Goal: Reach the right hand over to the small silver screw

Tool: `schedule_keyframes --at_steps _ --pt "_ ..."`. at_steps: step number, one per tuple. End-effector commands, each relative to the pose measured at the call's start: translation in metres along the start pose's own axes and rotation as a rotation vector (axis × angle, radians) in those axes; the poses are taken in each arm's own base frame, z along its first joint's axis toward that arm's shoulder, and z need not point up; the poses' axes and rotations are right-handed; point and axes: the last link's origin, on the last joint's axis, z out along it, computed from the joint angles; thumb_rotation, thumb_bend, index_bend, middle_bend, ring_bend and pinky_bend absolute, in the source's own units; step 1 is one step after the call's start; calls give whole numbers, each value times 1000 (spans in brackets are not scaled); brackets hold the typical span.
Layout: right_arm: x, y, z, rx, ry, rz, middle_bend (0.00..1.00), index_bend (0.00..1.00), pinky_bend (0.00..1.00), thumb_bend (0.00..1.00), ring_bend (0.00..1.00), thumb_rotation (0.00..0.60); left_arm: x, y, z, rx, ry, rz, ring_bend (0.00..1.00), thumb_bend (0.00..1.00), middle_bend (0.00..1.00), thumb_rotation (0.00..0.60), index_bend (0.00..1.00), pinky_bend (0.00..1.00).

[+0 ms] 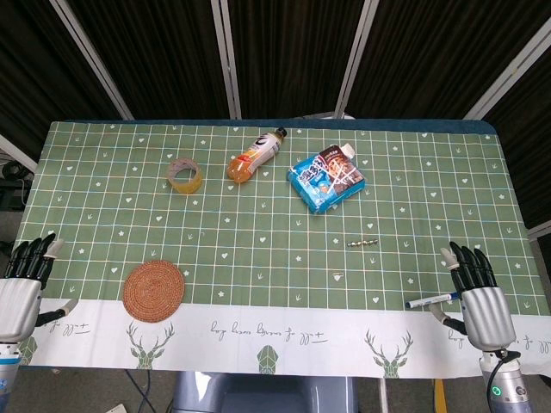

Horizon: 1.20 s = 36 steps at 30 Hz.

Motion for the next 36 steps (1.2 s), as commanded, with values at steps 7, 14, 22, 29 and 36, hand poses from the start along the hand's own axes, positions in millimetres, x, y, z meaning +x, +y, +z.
schedule_keyframes --at_steps 7,14,22,29,36 --pt "1 0 0 0 -1 3 0 29 0 52 0 600 1 0 -1 0 3 1 0 12 0 600 0 0" --pt "1 -1 1 3 -1 9 0 29 0 52 0 600 2 0 -1 1 10 -1 0 14 0 600 0 0" --pt "-1 -1 8 -12 -14 18 0 50 0 53 0 600 3 -1 0 2 13 -2 0 13 0 600 0 0" --pt "-5 -14 38 8 -12 54 4 190 0 64 0 600 3 0 1 4 10 1 0 15 0 600 0 0" --pt "-25 -45 83 38 -66 54 117 377 0 125 0 600 2 -1 2 7 12 1 0 13 0 600 0 0"
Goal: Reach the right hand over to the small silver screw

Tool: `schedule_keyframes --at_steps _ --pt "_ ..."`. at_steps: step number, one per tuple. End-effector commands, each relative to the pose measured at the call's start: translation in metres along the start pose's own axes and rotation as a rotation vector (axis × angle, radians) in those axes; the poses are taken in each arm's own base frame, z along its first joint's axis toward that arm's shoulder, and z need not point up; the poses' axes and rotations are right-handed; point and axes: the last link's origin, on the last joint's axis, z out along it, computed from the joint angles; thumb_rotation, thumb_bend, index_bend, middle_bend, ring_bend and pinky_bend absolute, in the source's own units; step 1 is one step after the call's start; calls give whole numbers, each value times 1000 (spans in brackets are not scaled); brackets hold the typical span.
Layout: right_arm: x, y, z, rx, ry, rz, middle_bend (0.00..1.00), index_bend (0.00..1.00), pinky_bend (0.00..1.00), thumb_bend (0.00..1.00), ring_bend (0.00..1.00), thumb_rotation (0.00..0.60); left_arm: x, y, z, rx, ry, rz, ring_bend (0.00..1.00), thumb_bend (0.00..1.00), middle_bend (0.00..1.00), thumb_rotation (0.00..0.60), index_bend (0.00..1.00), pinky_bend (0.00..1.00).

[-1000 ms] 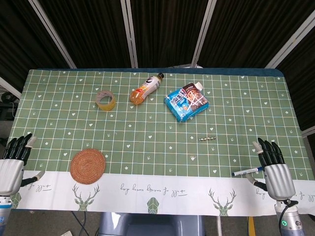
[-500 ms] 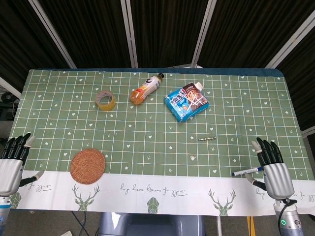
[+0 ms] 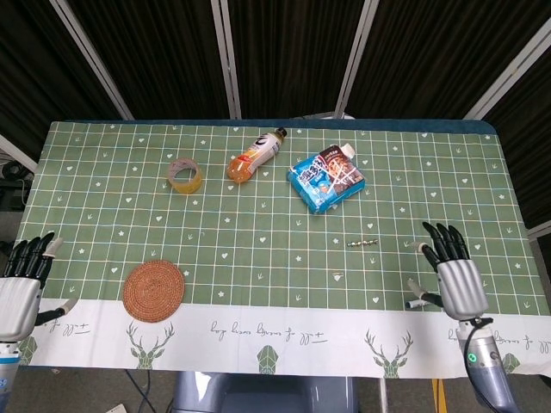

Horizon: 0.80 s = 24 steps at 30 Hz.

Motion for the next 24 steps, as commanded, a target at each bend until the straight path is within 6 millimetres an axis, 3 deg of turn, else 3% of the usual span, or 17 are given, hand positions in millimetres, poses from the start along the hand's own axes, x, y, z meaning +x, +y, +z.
schedule_keyframes --at_steps 1,10,24 --pt "-13 -18 25 11 -27 6 122 390 0 129 0 600 0 0 0 1 2 -1 0 14 0 600 0 0" --pt "-52 -43 58 2 -106 -2 131 426 0 154 0 600 4 -1 1 2 11 -12 0 12 0 600 0 0" --pt "-83 -55 91 -31 -167 -28 134 448 0 198 0 600 5 -5 3 15 9 -22 0 12 0 600 0 0"
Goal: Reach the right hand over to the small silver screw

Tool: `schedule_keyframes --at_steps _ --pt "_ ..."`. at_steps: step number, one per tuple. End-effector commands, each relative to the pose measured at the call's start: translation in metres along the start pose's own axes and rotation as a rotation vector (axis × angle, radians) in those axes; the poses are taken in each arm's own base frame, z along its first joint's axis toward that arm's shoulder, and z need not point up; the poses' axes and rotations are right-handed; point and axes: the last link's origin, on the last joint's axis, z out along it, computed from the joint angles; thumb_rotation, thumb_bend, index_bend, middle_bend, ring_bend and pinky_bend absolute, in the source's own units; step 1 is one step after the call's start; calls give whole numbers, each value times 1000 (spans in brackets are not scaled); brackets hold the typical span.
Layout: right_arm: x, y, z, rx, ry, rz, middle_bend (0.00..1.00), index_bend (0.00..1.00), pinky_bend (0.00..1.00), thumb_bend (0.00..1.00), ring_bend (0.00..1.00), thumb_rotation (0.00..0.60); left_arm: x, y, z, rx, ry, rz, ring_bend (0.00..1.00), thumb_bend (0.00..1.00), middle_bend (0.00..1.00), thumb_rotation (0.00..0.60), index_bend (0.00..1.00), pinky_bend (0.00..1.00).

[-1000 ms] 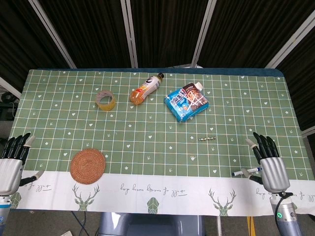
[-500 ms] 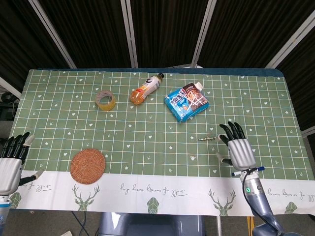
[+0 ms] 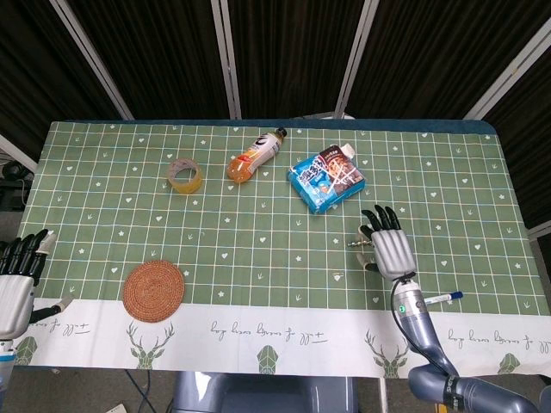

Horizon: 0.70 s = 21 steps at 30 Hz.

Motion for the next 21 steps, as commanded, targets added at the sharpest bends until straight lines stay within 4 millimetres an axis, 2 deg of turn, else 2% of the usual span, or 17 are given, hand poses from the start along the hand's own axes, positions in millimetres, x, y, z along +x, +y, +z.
schedule_keyframes --at_steps 1,21 --pt "-6 -2 6 -2 -20 -12 134 448 0 198 0 600 0 0 0 1 -2 1 0 12 0 600 0 0" --pt "-34 -5 32 -41 -86 -10 134 478 0 223 0 600 2 -2 2 9 11 6 0 15 0 600 0 0"
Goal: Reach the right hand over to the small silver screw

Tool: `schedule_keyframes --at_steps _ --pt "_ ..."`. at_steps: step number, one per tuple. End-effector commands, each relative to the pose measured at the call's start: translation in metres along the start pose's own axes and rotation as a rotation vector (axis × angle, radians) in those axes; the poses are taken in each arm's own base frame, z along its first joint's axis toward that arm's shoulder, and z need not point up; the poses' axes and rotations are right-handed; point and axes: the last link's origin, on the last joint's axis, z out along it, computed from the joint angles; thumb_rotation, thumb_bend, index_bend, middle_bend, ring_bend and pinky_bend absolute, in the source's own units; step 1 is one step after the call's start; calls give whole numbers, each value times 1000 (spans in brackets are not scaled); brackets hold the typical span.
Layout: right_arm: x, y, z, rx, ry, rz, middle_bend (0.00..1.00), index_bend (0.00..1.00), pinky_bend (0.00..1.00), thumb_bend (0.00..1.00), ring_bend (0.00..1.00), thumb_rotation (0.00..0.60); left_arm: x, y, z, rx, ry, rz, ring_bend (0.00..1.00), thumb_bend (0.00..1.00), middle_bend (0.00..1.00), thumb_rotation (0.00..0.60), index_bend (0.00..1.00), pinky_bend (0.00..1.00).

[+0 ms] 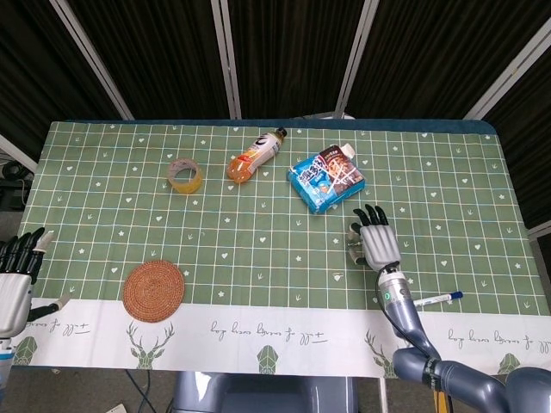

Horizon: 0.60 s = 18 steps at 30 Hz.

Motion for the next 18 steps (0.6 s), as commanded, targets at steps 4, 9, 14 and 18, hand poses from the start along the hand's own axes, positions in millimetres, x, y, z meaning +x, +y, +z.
schedule_keyframes --at_steps 4,9,14,18 --pt "-6 -1 6 -3 -8 7 134 478 0 223 0 600 1 0 0 1 3 0 0 14 0 600 0 0" --pt "-9 1 10 -15 -15 14 134 479 0 226 0 600 0 -1 0 3 0 3 0 13 0 600 0 0" --pt "-12 2 12 -25 -21 23 134 490 0 231 0 600 1 0 0 1 2 2 0 13 0 600 0 0" --pt "-15 5 14 -36 -28 24 135 499 0 246 0 600 2 1 0 1 5 1 0 13 0 600 0 0"
